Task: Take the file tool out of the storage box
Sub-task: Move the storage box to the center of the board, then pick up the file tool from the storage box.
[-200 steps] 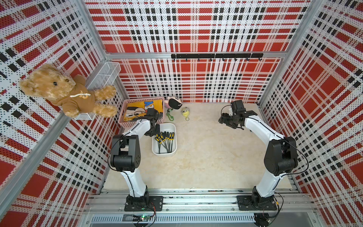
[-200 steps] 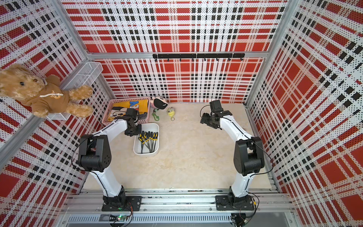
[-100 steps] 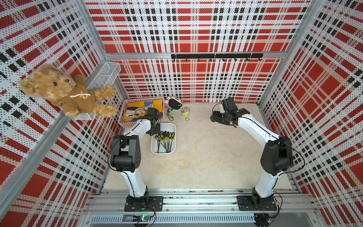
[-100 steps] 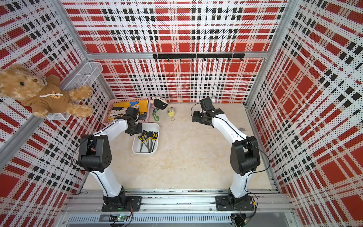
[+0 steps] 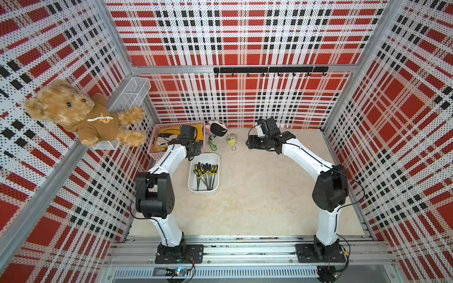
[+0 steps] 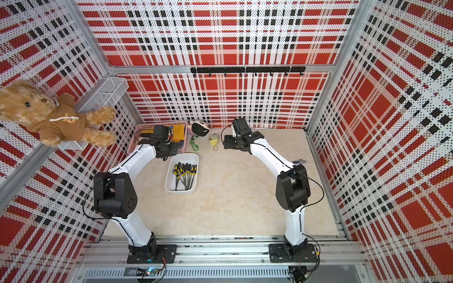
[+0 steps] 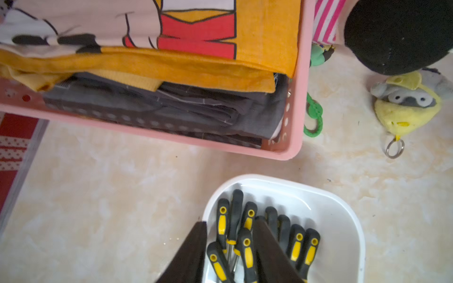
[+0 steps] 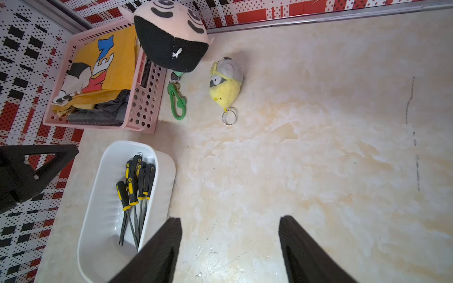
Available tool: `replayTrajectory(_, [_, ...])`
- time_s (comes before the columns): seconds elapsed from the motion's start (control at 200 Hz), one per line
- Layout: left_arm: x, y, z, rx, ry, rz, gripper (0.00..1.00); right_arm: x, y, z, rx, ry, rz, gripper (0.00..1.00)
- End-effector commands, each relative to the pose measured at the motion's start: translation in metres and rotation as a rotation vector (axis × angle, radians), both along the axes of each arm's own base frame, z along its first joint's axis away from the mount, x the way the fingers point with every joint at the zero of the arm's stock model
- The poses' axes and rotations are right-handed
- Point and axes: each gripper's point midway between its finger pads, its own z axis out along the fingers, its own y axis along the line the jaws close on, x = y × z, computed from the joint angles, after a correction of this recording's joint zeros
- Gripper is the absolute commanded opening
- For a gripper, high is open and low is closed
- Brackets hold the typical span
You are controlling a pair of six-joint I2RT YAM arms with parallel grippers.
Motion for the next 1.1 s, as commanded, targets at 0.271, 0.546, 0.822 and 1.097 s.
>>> replayTrajectory(0.271, [-0.019,-0.035,-0.067,-0.015,0.153,0.063,0.34,-0.004,-0.011,-0.017,-0.05,0.025,0.004,0.71])
replayTrajectory(0.546, [-0.025,-0.019,-0.075,-0.012,0.18,0.092,0.34,-0.01,-0.014,-0.03,-0.053,0.051,0.0,0.71])
replayTrajectory(0.822, [-0.035,-0.019,-0.093,-0.006,0.229,0.085,0.34,-0.014,-0.017,-0.039,-0.068,0.074,0.001,0.71])
replayTrajectory(1.097, [-0.039,-0.024,-0.103,0.001,0.259,0.059,0.29,-0.018,-0.019,-0.048,-0.071,0.096,-0.01,0.71])
